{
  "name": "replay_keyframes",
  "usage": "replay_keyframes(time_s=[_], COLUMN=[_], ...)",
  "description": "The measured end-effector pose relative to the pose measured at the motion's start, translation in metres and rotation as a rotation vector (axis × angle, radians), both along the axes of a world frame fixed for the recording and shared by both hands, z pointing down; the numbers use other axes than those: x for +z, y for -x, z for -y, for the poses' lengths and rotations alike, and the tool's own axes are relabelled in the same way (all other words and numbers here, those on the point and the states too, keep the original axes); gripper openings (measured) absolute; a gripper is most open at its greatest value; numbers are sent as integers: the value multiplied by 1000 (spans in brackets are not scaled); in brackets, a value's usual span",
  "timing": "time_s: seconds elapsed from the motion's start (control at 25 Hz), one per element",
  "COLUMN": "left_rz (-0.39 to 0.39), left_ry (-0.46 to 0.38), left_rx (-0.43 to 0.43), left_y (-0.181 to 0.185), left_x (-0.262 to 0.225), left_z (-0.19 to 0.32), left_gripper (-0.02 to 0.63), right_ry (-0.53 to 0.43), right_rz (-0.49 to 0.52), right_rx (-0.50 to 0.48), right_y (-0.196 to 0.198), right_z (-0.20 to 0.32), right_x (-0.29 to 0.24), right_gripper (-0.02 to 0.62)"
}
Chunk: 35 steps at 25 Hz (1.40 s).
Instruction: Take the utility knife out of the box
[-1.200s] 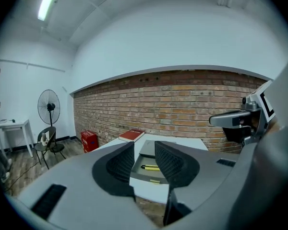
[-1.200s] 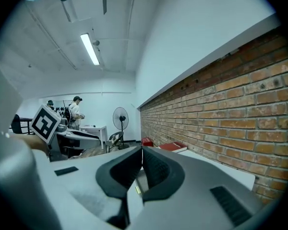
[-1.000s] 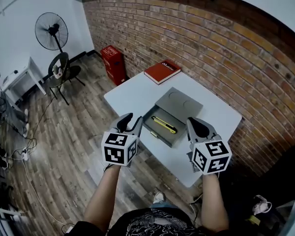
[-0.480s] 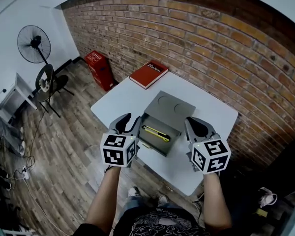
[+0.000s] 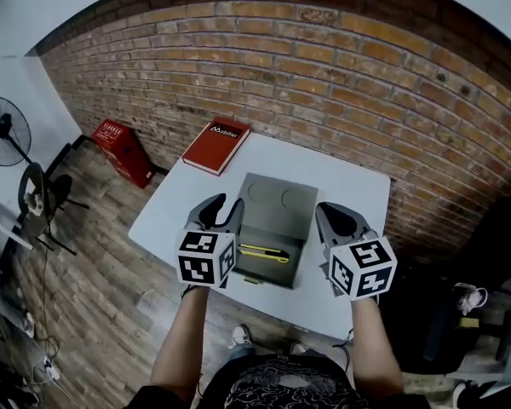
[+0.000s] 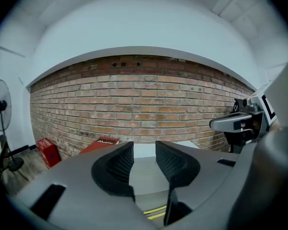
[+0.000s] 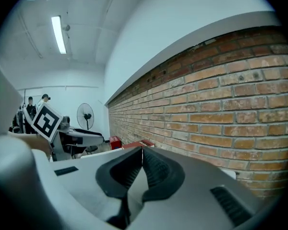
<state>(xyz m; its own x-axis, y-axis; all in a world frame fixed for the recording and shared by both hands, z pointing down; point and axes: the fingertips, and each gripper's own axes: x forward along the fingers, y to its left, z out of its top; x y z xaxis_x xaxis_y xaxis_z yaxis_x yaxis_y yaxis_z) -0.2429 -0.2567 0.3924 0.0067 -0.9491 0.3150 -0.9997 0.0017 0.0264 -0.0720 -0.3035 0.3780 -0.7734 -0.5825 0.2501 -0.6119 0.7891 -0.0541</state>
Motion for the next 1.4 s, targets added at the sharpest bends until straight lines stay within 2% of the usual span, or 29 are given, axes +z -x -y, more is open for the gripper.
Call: replay_keyframes(time_s=[0.32,0.56,0.88,1.24,1.4], left_rz=[5,26,37,115,123], left_ry=[10,12,31,137,209], left_rx=[197,297,430,637,749], left_y=[3,3,-9,-45,-64], left_x=[5,7,13,55,82], left_z=[35,44,54,47,38], left_gripper=[143,143,143,143,149], right_ry=[5,-7,-20,-4,1], right_rz=[-16,2,-1,-2,-5], right_rx=[178,268,339,361,361], right_y=[1,1,-5,-6,-5], right_z=[7,3,1,-2,-3], right_x=[3,-2,-8,-1,2], right_gripper=[20,20,20,20,20])
